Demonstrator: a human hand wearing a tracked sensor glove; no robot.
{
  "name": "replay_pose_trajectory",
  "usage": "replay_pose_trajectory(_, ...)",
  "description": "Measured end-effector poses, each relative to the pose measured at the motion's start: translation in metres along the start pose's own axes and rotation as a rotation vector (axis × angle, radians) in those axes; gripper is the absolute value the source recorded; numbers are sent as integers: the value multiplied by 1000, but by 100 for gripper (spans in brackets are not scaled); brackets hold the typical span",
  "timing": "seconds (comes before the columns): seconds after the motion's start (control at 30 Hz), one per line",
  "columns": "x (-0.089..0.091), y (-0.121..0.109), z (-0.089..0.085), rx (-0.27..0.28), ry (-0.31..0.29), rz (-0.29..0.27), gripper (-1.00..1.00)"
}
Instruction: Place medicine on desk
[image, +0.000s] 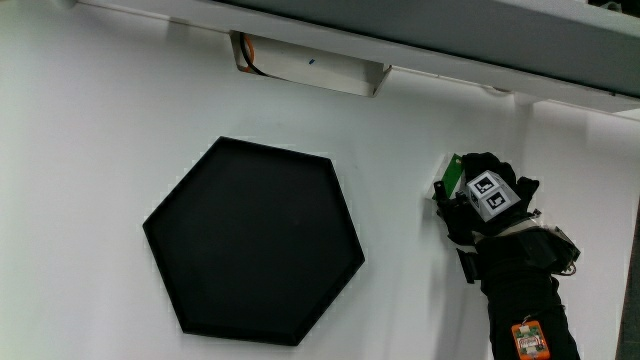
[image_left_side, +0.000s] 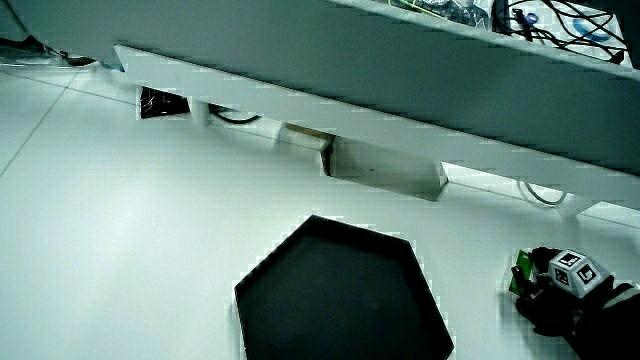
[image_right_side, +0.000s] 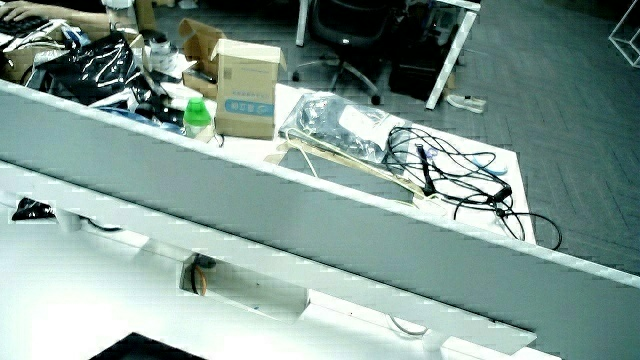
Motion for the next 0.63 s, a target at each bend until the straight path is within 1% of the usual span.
replay_pose_trajectory(0.03,0,-3,1,23,5,-3,-38)
replay_pose_trajectory(0.07,1,-4,-1,32,20,-8,-50)
replay_pose_trajectory(0.1,1,-7,0,63,39,3,-62)
replay_pose_trajectory(0.13,0,-12,3,91,47,2,-75)
replay_pose_trajectory(0.2,0,-16,-2,162,62,-12,-100)
replay_pose_trajectory(0.23,0,-22,-1,180,78,-5,-100)
replay_pose_trajectory(0.3,-2,-29,-3,113,150,38,-100)
replay_pose_trajectory(0.33,-2,-36,-4,258,100,-12,-100)
replay_pose_trajectory(0.37,-1,-39,-8,258,127,5,-100)
replay_pose_trajectory(0.4,-1,-43,-8,273,144,-8,-100)
replay_pose_trajectory(0.47,1,-52,-7,312,168,-2,-100)
replay_pose_trajectory(0.5,5,-45,-20,303,211,18,-100)
replay_pose_trajectory(0.6,1,-75,4,325,277,67,-100)
replay_pose_trajectory(0.63,-1,-82,4,346,288,65,-100)
